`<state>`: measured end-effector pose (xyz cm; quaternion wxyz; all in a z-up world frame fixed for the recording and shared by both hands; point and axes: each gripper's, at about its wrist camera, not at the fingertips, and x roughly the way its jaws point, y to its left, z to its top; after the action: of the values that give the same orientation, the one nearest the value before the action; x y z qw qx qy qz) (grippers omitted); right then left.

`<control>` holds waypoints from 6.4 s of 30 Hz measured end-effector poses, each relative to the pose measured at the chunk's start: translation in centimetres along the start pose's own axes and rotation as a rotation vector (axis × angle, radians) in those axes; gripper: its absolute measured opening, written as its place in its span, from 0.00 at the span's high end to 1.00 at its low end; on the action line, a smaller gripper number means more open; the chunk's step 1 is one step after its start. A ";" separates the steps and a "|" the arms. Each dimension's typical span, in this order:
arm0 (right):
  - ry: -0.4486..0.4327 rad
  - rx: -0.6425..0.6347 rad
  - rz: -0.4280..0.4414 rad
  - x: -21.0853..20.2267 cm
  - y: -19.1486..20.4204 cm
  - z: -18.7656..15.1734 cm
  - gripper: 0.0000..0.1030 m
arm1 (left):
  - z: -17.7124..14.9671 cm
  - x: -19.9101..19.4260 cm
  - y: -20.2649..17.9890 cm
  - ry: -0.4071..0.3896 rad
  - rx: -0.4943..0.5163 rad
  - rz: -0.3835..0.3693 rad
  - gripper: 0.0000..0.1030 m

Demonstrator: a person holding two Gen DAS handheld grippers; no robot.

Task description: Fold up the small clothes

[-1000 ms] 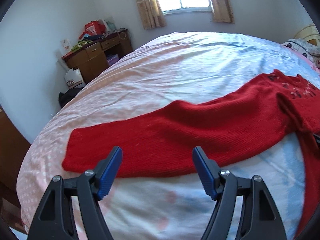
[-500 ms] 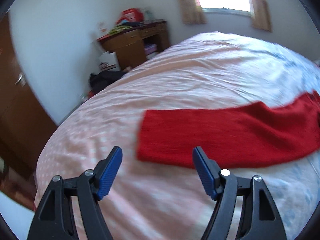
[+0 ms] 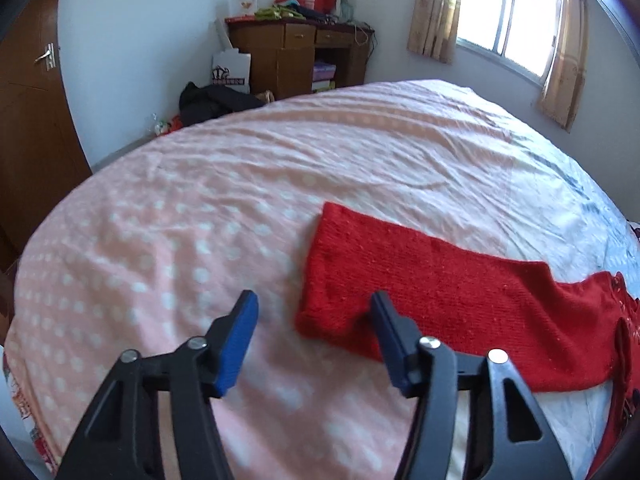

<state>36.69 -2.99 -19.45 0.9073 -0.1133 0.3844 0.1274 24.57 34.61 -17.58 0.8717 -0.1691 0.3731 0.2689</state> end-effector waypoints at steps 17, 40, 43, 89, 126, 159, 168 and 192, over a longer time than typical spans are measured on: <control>0.002 0.011 0.008 0.0 -0.3 0.1 0.24 | 1.4 -4.7 -1.2 -0.077 0.027 -0.093 0.85; 0.058 0.170 0.155 -11.9 -6.8 -4.2 0.24 | 5.3 -13.8 -7.4 -0.189 0.011 -0.340 0.85; 0.048 0.197 0.150 -12.6 -8.0 -5.5 0.24 | 5.8 -14.9 -10.1 -0.203 0.033 -0.372 0.85; -0.003 0.457 0.110 -13.6 -16.8 -14.5 0.24 | -11.0 -17.8 -48.6 -0.157 0.584 -0.560 0.80; -0.084 0.431 0.019 -13.7 -19.0 -6.1 0.24 | -10.4 -7.3 -27.7 -0.108 0.551 -0.187 0.00; -0.057 0.289 -0.297 -8.2 -21.8 -2.2 0.93 | -10.2 -6.0 -26.6 -0.065 0.464 -0.190 0.00; 0.037 0.311 -0.310 -5.4 -22.5 -5.1 0.94 | -10.4 -6.3 -26.4 -0.077 0.466 -0.208 0.00; -0.040 0.235 -0.151 -8.3 -19.9 -2.8 0.55 | -7.3 -8.4 -26.9 -0.148 0.434 -0.214 0.00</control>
<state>35.52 -23.81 -13.18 0.9287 -0.0323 0.3691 0.0151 31.63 6.66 -13.71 0.9361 0.0039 0.3370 0.1002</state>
